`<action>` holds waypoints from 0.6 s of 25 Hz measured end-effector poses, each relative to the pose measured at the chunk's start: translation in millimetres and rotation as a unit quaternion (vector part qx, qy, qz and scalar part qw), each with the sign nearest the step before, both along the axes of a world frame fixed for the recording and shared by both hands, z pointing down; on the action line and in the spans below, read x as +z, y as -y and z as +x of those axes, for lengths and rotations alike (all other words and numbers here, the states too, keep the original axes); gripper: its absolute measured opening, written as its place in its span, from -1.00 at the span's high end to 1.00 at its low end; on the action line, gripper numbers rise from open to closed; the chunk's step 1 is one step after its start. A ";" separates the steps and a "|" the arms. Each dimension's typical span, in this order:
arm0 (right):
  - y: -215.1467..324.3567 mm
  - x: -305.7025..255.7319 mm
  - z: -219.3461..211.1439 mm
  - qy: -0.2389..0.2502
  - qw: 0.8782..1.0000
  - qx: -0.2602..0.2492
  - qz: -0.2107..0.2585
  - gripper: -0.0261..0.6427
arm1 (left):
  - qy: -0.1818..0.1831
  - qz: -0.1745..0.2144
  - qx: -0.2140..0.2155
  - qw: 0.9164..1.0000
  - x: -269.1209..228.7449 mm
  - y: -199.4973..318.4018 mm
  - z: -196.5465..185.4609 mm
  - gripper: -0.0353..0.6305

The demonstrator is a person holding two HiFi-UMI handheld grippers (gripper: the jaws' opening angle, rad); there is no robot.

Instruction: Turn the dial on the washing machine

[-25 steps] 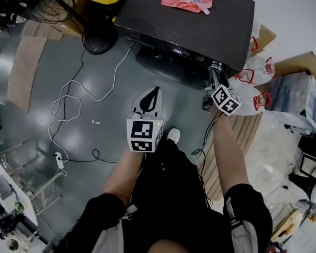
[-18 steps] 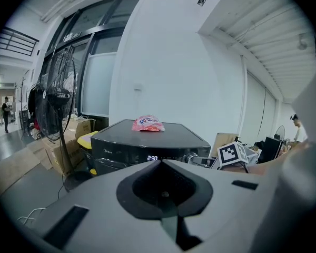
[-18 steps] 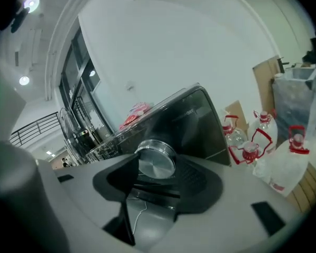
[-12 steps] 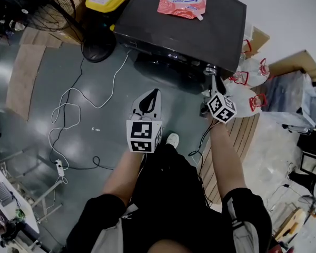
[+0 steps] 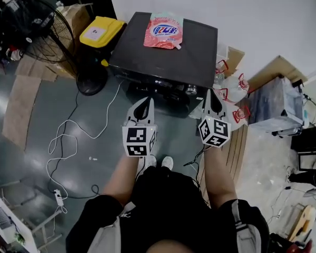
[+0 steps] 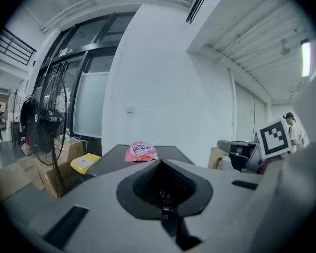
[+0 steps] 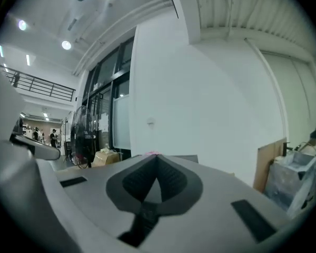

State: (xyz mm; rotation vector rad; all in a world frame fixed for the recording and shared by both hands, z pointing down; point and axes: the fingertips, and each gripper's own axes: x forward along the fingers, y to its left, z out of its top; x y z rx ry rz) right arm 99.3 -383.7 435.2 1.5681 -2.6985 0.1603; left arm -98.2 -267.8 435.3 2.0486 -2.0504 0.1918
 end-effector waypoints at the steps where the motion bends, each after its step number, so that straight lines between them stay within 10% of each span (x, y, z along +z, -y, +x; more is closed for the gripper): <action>1: -6.9 -11.8 0.6 0.008 1.000 -0.001 0.008 0.92 | 0.002 0.005 0.004 1.000 -6.7 -0.2 1.6 0.87; 15: -44.8 -53.7 9.8 0.039 0.999 0.004 0.037 0.92 | 0.021 0.043 0.042 0.998 -54.6 6.4 22.1 0.87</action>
